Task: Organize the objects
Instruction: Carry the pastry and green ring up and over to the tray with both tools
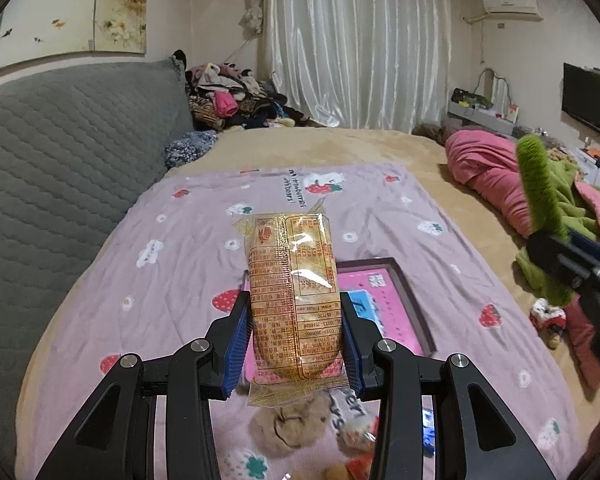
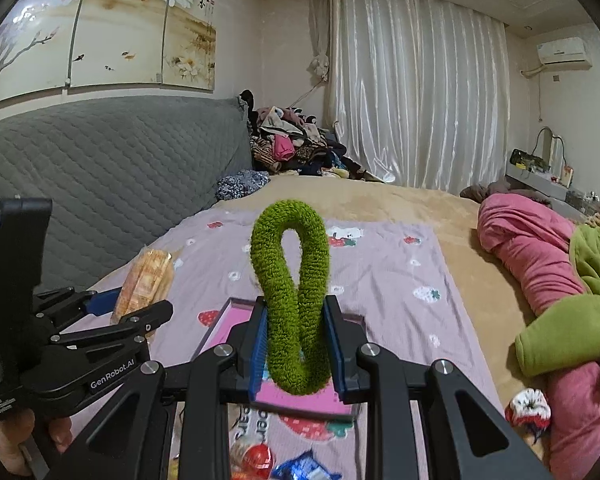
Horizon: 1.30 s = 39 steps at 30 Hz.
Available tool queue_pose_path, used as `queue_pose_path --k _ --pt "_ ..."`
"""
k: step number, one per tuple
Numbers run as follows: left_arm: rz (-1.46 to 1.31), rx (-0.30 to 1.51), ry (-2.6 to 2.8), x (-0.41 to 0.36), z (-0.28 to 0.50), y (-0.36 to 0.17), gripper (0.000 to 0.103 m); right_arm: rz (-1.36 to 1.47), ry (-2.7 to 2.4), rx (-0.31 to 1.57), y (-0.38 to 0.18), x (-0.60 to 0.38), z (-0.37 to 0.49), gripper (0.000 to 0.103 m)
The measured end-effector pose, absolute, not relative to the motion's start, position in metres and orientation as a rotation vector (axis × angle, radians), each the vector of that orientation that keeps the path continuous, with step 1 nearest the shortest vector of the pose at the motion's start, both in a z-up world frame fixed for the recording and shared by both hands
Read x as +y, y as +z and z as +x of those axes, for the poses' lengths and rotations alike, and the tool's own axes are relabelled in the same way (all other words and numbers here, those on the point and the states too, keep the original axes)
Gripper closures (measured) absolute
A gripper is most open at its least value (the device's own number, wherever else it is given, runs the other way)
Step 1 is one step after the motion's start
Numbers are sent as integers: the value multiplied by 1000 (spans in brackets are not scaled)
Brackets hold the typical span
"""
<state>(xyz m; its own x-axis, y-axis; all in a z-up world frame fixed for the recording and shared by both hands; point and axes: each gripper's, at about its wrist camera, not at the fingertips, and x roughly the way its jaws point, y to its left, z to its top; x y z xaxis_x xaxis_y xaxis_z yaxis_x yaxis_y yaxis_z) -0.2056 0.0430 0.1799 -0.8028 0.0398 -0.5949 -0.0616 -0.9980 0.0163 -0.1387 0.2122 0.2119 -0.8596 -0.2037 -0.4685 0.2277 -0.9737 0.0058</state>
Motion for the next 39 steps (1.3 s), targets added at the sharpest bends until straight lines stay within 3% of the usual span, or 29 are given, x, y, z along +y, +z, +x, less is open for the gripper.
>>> queue_pose_path --k 9,17,20,26,39 --pt "-1017 29 2936 34 -275 150 61 749 -2811 82 190 217 -212 76" --pt "-1132 44 2877 44 -345 93 61 869 -2756 62 129 216 -282 76" --pt "-1212 -38 2763 46 -376 66 61 966 -2715 39 100 215 -309 76" --pt "-1331 45 2770 43 -419 22 61 1174 -2617 23 38 205 -360 76" --pt "-1560 27 2677 30 -460 -45 61 1471 -2530 83 -29 202 -400 76"
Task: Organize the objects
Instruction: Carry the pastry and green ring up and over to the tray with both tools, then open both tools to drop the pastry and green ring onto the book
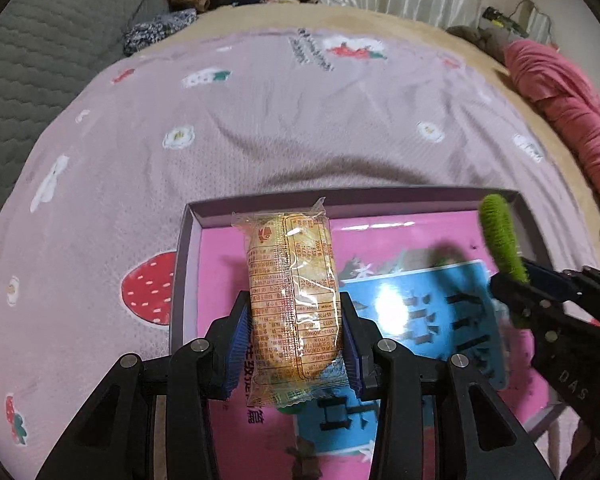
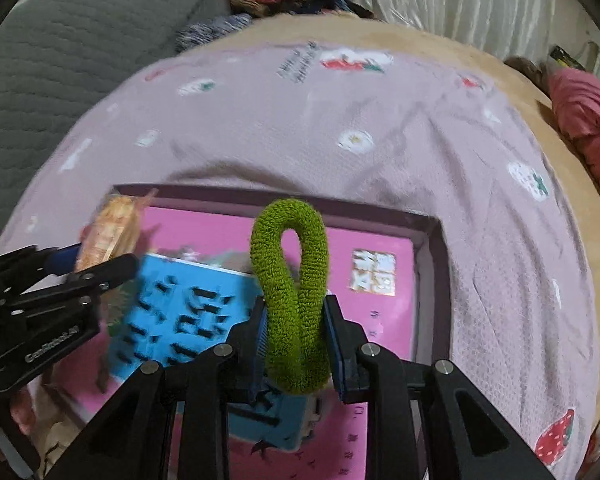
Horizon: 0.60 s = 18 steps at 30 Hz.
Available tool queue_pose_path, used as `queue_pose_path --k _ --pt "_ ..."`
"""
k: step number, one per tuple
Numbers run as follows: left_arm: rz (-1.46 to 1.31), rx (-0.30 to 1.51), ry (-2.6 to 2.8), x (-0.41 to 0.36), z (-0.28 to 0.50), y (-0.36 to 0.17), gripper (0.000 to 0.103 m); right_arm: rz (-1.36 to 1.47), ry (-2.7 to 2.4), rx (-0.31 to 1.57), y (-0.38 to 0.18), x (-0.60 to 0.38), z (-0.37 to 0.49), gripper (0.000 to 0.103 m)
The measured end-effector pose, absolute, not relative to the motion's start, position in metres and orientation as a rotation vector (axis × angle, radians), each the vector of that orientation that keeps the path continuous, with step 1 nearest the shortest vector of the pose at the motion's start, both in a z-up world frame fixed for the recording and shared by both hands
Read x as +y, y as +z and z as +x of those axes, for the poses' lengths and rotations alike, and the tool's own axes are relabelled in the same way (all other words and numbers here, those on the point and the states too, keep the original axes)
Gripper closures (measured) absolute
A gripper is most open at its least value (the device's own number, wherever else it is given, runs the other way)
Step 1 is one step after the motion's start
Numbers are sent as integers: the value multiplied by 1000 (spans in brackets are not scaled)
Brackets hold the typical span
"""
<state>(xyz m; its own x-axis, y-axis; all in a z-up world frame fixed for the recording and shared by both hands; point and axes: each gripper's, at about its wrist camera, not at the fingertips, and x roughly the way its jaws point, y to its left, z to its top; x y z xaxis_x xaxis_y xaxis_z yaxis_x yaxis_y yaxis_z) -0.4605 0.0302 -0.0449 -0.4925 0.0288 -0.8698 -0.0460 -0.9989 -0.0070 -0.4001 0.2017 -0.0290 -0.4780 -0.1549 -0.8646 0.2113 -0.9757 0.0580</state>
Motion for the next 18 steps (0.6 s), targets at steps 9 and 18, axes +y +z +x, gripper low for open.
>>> queue_pose_path --k 9,18 --pt "-1614 41 2657 33 -474 -66 61 1536 -2499 44 -49 202 -412 74" --pt "-1626 33 2657 29 -482 -65 60 1524 -2505 -6 -52 205 -418 61"
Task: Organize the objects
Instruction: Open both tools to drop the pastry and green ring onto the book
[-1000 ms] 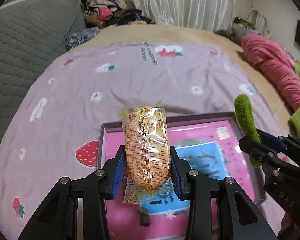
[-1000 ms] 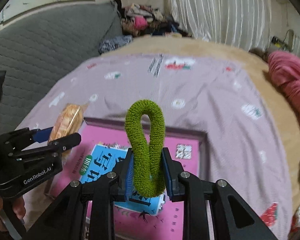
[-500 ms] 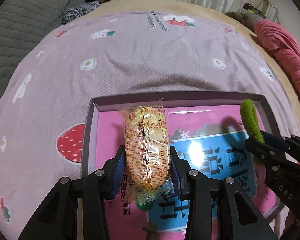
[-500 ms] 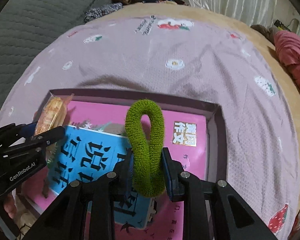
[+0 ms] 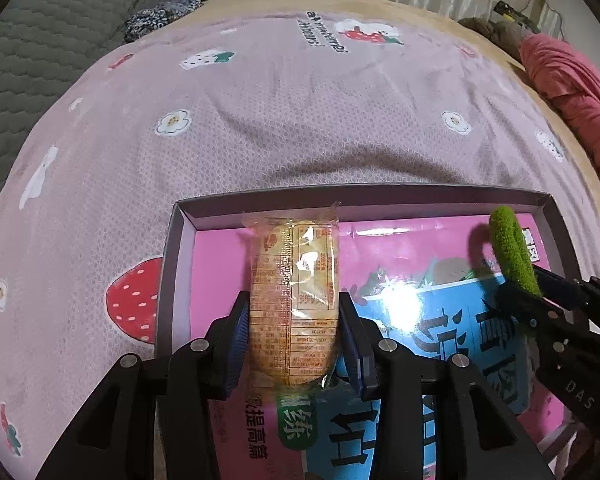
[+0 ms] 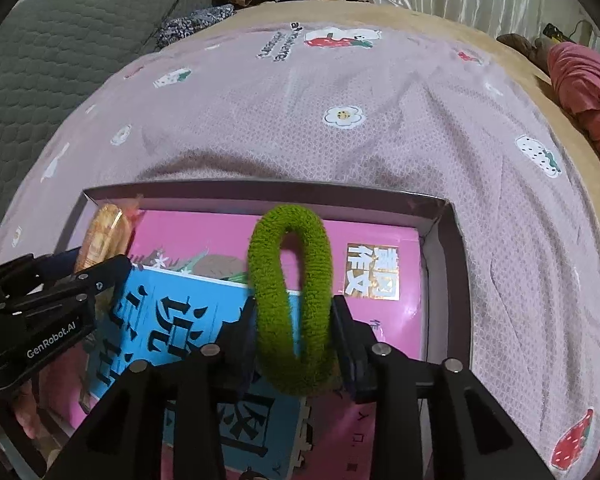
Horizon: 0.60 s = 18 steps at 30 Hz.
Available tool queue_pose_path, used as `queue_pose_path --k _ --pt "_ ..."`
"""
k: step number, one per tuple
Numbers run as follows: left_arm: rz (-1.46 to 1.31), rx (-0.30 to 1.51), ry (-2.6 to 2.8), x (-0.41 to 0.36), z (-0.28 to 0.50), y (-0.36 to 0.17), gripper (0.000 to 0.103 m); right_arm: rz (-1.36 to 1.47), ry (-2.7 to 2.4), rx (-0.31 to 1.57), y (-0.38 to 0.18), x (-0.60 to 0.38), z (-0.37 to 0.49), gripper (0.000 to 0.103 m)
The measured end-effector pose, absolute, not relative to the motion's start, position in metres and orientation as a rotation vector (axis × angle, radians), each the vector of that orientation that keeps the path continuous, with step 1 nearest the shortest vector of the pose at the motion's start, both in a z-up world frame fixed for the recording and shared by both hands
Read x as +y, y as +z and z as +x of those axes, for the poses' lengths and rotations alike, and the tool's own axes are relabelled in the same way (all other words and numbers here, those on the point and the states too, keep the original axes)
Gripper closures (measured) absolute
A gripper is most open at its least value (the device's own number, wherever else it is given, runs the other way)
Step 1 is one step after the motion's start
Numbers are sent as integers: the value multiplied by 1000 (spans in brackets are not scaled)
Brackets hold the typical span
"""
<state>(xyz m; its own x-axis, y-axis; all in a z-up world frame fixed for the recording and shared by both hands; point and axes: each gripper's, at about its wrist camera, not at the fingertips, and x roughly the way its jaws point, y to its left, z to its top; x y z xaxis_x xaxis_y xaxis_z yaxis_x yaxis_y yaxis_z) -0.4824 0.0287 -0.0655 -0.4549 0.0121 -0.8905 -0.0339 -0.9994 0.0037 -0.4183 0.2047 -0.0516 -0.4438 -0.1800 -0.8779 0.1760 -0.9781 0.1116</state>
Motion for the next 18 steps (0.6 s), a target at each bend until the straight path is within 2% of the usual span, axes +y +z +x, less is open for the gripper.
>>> queue_pose_path --k 2,3,4,6,8,10,12,18 --pt "-1631 36 2659 28 -481 -64 54 1521 -2499 -6 -51 204 -417 55" --pt "-1634 41 2662 27 -481 -63 45 1524 -2509 0 -49 205 -416 52" --pt "-1626 42 2673 26 -480 -61 40 1524 -2516 9 -48 205 -415 51" --pt "-1613 33 2681 23 -479 -55 38 1516 -2530 13 -45 205 -413 43" --pt "-1607 24 2692 20 -477 -49 27 1513 -2527 2 -42 207 -412 41" --pt "-1615 48 2696 19 -475 -46 25 1521 -2529 7 -40 208 -410 39" --pt "-1609 50 2708 17 -472 -40 25 1523 -2538 11 -37 208 -407 28" --pt "-1595 111 2736 13 -458 -27 19 1498 -2553 27 -20 210 -393 24"
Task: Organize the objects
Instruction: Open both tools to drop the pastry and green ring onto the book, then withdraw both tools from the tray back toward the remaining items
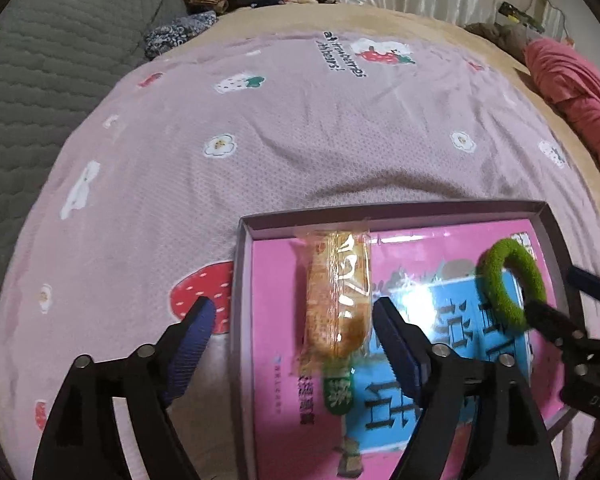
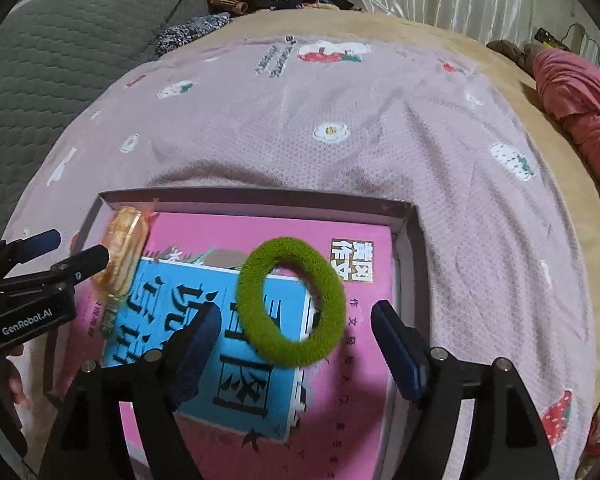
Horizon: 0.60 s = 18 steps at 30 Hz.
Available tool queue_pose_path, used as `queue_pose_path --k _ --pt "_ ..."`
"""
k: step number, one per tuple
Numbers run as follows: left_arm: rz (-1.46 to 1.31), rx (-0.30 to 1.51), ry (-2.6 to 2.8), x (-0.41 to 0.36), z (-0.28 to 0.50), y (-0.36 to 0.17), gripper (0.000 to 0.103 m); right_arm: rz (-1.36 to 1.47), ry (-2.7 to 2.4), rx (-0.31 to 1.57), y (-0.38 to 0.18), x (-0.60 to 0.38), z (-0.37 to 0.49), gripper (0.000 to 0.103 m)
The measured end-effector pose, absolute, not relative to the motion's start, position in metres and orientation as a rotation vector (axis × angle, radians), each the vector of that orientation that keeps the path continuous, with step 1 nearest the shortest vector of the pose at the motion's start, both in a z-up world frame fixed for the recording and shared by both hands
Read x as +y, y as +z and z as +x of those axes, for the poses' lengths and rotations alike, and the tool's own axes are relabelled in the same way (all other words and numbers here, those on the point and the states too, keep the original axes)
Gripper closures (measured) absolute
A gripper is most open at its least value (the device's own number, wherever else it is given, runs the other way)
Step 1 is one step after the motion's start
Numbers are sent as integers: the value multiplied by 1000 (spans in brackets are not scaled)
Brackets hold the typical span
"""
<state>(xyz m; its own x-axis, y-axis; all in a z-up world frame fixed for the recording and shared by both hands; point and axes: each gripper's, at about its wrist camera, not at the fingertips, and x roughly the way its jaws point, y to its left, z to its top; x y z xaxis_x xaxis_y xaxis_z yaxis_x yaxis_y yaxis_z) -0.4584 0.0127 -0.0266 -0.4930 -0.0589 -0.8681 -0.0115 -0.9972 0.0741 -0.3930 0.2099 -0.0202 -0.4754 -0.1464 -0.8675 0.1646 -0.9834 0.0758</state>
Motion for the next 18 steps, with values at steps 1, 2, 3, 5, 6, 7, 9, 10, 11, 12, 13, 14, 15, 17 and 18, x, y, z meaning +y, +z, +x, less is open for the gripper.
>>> queue_pose_path --k 1,2,3,5,6,7,9,10,11,12,13,14,15,17,18 --pt "1574 -105 -2685 12 -456 -24 19 1480 -2559 25 -15 211 -390 23" --pt "1578 -93 -2688 11 -453 -20 19 1455 -2576 16 -8 212 -386 22" --pt "1577 -92 -2691 11 -450 -16 19 1430 -2586 -1 -1 214 -382 19" --pt "1572 -109 -2690 12 -442 -8 19 1395 -2592 -35 10 217 -374 15" --pt "1569 -114 -2693 12 -437 -3 19 1381 -2598 -48 17 218 -369 14" --pt "1562 -118 -2700 12 -431 2 19 1368 -2596 -54 23 219 -364 14" --pt "1536 -119 -2718 12 -417 16 19 1337 -2603 -52 39 218 -351 14" --pt "1524 -116 -2726 12 -411 22 19 1319 -2608 -46 46 217 -344 13" --pt "1510 -112 -2740 12 -403 29 19 1295 -2615 -45 55 217 -335 13" --pt "1493 -110 -2753 12 -395 36 19 1275 -2617 -49 64 216 -325 11" --pt "1474 -111 -2762 11 -388 44 19 1250 -2616 -63 72 216 -315 11" --pt "1450 -112 -2778 10 -377 53 19 1227 -2610 -80 81 216 -304 9" --pt "1429 -111 -2793 10 -367 62 19 1208 -2604 -93 89 216 -295 8" --pt "1391 -100 -2818 8 -350 76 19 1163 -2598 -128 106 217 -273 7" --pt "1378 -94 -2829 7 -340 83 18 1145 -2593 -136 112 217 -265 7"
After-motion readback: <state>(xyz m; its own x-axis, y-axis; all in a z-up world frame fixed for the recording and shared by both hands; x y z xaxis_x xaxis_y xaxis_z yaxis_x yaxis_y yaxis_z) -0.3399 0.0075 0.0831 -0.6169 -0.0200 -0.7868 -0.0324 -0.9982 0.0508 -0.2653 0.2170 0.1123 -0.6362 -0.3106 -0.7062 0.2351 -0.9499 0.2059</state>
